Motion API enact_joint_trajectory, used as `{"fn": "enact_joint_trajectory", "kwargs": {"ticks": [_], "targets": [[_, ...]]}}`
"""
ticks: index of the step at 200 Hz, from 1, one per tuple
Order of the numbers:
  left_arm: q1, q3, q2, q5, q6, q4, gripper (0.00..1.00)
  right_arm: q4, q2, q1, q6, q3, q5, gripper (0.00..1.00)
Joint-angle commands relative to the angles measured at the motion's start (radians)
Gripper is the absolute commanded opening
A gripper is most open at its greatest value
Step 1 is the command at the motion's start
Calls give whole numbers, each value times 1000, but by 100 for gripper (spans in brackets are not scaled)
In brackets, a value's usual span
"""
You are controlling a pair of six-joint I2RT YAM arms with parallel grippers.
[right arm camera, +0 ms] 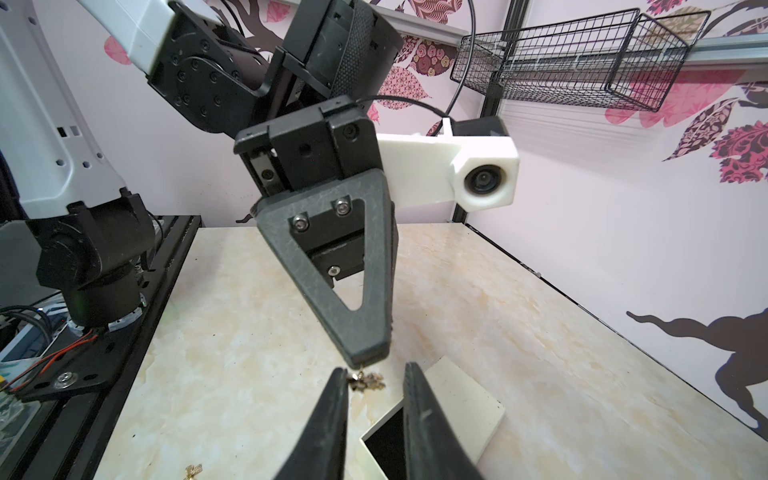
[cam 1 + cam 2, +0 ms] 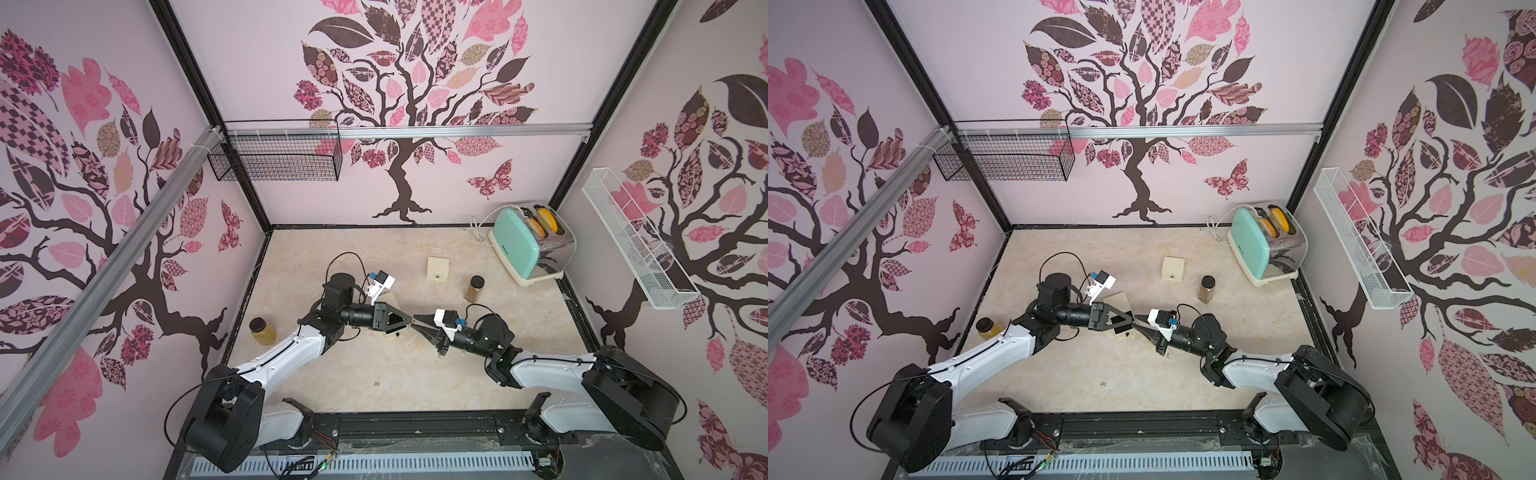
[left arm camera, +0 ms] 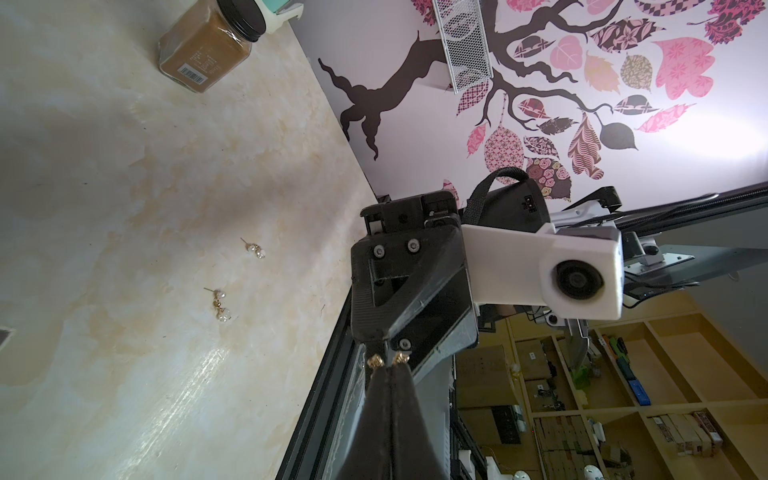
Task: Place the earrings into the drawer-style jewelry box
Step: Pick up the earring from the center of the board.
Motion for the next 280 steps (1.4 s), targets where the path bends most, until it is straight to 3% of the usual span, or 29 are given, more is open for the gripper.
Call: {"fn": "enact_joint_trajectory", "kwargs": {"ticks": [1,153,171,197,232,261,280], "targets": [[4,-1,2,-3,22,0,0,-7,-17,4,17,26,1,24],[4,12,18,-43,32,-37,0,-72,-30,5,62,49,27,10],[4,22,13,-64,34,-64,23,-121,-32,7,81,64,70,7],[4,34,-28,-134,39,-94,46,-262,-36,10,121,105,168,5],[4,65,-118,-376,109,-303,84,-469,-40,19,180,154,291,3],[7,90,-137,-597,168,-485,98,-866,44,31,256,349,416,4],[9,115,-110,-723,208,-608,98,-1132,160,39,312,518,466,5]]}}
